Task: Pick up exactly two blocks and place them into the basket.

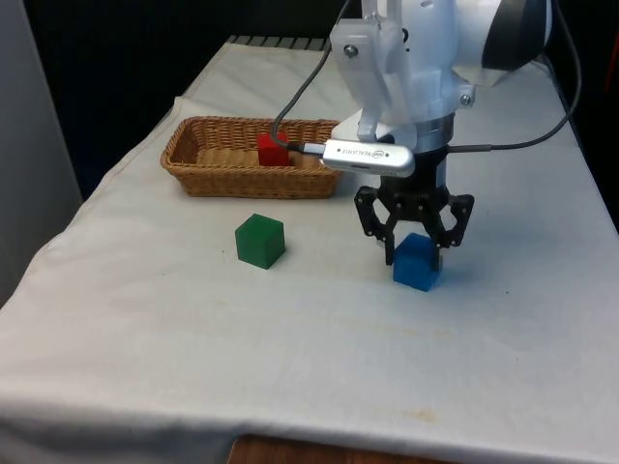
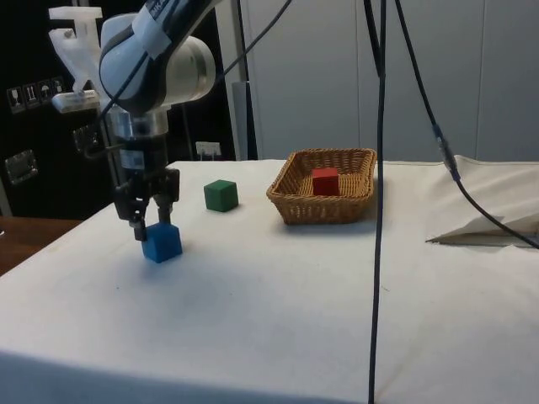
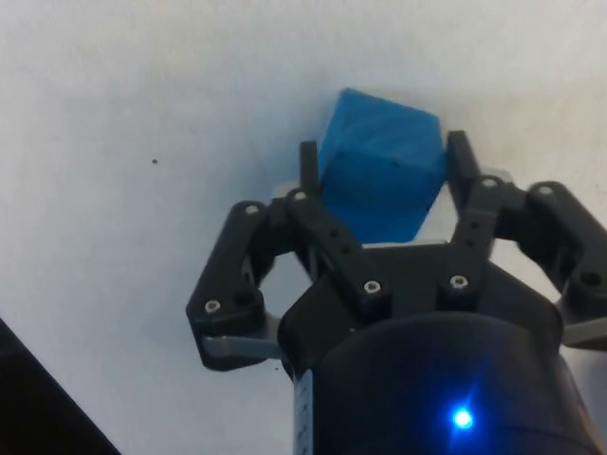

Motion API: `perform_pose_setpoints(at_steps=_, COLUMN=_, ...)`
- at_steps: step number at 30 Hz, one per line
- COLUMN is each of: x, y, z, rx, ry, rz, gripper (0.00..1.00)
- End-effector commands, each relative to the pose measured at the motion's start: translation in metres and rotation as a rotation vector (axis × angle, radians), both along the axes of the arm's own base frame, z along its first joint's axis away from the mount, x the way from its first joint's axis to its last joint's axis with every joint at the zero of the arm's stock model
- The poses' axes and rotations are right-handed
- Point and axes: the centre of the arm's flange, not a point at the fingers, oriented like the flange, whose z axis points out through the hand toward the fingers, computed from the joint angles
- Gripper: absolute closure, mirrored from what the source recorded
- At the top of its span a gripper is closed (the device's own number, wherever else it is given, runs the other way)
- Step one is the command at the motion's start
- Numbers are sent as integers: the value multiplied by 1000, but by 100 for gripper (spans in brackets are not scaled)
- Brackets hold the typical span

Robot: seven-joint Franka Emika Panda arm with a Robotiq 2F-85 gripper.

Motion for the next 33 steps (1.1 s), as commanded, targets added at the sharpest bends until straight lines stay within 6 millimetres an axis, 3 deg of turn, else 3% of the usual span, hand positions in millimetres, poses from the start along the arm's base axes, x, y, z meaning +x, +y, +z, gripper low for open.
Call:
perform_pose_setpoints(at_steps=1, x=1, y=1, z=-1, rx=-5, ry=2, rz=-2, gripper=81)
perform_pose_setpoints(at_steps=2, x=1, y=1, z=-1, rx=-5, ry=2, rz=-2, gripper=97)
perform_pose_setpoints(at_steps=11, x=1, y=2, z=-1, rx=-7, ry=2, rz=-1, gripper=97)
perform_pose_setpoints(at_steps=17, x=0, y=4, z=19, rx=-24, ry=-5, rz=4, gripper=97)
perform_pose_setpoints(at_steps=18, x=3, y=4, z=14, rx=-17, ry=-10, rz=6, gripper=97)
perform_pose_setpoints(at_steps=21, x=-3, y=4, z=33, rx=-22, ry=-2, rz=7, gripper=97)
perform_pose_setpoints(at_steps=27, x=-10, y=1, z=45, rx=-15, ry=1, rz=13, gripper=97)
perform_pose_setpoints(at_steps=33, x=-31, y=-5, z=68, rx=-25, ry=-7, rz=26, gripper=97)
